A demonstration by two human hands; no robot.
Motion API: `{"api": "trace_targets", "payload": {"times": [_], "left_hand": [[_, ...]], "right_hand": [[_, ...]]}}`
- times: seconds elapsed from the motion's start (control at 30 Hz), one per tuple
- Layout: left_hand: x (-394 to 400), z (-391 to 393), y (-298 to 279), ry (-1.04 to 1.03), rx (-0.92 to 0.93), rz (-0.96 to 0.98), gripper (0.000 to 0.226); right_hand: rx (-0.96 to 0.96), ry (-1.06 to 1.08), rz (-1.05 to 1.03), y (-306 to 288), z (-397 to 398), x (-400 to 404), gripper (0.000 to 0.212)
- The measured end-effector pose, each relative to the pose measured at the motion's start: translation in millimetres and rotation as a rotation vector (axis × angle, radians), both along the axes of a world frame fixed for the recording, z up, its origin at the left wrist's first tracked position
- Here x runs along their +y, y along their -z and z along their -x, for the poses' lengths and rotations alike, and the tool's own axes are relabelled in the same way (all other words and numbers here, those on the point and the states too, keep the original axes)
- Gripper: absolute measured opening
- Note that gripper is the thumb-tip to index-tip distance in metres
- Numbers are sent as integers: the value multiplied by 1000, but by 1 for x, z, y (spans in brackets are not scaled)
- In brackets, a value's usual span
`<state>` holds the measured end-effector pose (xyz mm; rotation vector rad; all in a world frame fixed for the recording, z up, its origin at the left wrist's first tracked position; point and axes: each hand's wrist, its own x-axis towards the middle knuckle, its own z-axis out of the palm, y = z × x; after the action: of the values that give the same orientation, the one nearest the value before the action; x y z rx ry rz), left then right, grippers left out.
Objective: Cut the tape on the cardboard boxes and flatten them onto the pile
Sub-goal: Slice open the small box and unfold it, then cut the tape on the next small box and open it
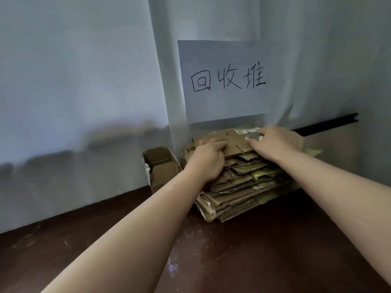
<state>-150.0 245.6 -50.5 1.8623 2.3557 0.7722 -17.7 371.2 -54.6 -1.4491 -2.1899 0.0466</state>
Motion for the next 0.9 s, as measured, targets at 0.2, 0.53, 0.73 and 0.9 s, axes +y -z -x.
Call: {"api": "trace_targets", "payload": {"times": [0.2,0.53,0.73,0.9], "left_hand": [[-8,-1,53,-23,91,-43,48],[-15,-25,48,-164,457,51,47],[-20,-12,1,-83,294,220,56],[-45,-27,0,-104,340,84,67]], "right_hand": [[-43,6,-63,31,1,-18,40],[-8,-52,50,39,-12,-28,56],[-65,-126,0,-8,-26,-42,62],[21,-135,-116,-5,-39,-75,59]]}}
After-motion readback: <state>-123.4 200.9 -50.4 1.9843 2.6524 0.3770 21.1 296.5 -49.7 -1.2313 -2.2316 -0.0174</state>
